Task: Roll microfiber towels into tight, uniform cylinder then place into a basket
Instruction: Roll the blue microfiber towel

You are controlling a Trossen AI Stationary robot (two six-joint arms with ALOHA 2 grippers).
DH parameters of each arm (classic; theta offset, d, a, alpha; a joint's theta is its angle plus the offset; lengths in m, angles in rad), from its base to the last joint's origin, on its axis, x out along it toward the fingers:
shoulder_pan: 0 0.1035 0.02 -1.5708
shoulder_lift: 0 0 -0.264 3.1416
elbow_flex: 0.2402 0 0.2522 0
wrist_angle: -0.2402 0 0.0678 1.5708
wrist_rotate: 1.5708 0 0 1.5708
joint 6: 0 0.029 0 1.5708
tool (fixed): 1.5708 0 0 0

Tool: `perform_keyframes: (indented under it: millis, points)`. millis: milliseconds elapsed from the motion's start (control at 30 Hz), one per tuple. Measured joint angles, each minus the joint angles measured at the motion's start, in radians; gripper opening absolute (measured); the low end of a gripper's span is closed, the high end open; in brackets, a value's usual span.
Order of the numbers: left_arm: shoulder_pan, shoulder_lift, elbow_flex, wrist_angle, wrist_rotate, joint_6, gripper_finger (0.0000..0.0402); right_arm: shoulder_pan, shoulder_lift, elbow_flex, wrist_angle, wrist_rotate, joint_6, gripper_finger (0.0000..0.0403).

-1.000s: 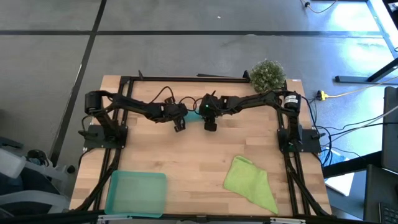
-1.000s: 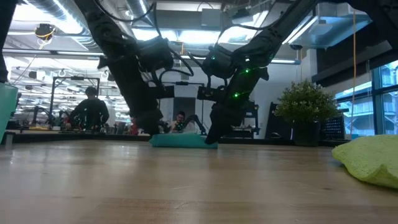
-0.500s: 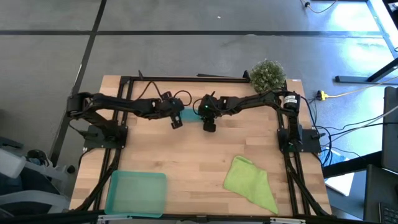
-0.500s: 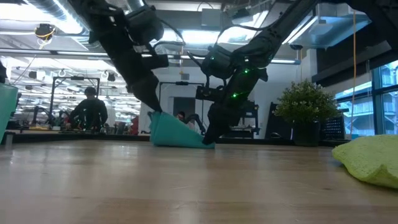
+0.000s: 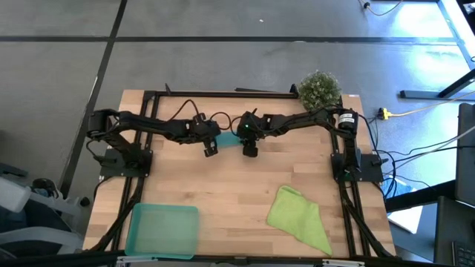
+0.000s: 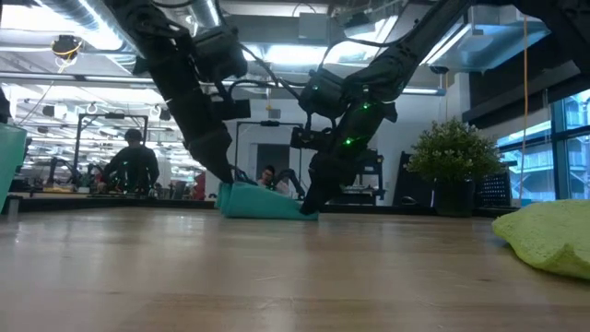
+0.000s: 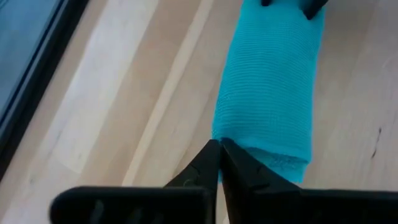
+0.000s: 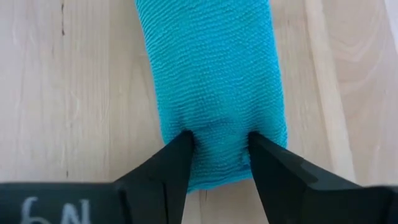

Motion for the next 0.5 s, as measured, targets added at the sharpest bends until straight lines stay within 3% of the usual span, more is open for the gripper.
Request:
perform_keyframes:
  millis: [133, 300, 500]
  points:
    - [0.0, 0.0, 0.0, 0.0, -0.004, 0.0, 0.0045, 0.0, 0.0, 0.0, 0.0, -0.001, -0.001, 0.0163]
    - [0.0, 0.0, 0.0, 0.001, -0.084, -0.001, 0.0088, 0.0, 0.0, 0.0, 0.0, -0.002, -0.001, 0.0163]
    - [0.0, -0.008, 0.001, -0.002, -0.107, -0.031, 0.0097, 0.0, 0.0, 0.0, 0.0, -0.002, -0.001, 0.0163]
